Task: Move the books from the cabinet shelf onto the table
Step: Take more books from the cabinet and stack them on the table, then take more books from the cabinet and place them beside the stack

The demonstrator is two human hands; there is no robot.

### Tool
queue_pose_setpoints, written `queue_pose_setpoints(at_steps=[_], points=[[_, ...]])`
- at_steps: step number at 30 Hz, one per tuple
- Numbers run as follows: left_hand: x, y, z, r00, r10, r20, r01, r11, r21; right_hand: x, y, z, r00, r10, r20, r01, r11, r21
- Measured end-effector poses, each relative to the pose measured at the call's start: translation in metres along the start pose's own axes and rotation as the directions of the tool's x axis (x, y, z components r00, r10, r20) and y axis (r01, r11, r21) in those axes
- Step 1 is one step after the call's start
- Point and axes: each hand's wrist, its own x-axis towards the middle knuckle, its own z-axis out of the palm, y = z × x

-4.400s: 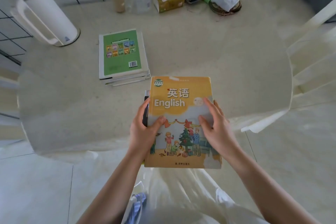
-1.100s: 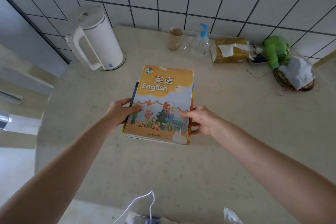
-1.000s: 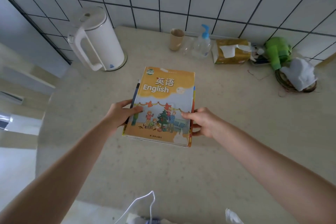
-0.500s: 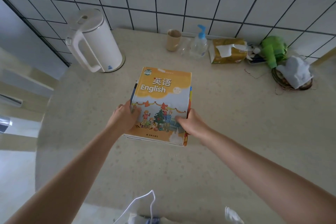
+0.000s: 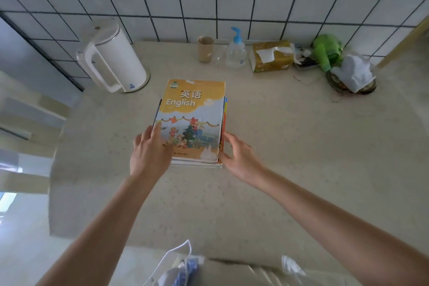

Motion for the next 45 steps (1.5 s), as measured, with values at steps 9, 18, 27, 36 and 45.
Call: queue_pose_setpoints(at_steps=[9, 18, 27, 36, 45], points=[[-0.076, 0.075, 0.047, 0.916, 0.35, -0.195, -0.383, 0.909, -0.166, -0.088, 0.067, -0.015, 0.985, 0.138, -0.107, -0.145, 0.988, -0.056], [-0.125, 0.098, 0.112, 0.765, 0.644, 0.018, -0.597, 0.72, -0.354, -0.196, 0.108, 0.026, 0.803, 0.457, -0.382, -0.444, 0.887, 0.127], [-0.201, 0.109, 0.147, 0.44, 0.805, 0.397, -0.705, 0.584, -0.402, -0.323, 0.099, 0.106, 0.42, 0.749, -0.513, -0.627, 0.648, 0.432], [-0.33, 0.12, 0.182, 0.001, 0.822, 0.57, -0.837, 0.312, -0.449, -0.471, 0.072, 0.187, 0.005, 0.869, -0.494, -0.572, 0.408, 0.712], [-0.533, 0.081, 0.213, -0.382, 0.732, 0.564, -0.806, 0.034, -0.591, -0.637, 0.029, 0.322, -0.338, 0.886, -0.319, -0.415, 0.164, 0.895]])
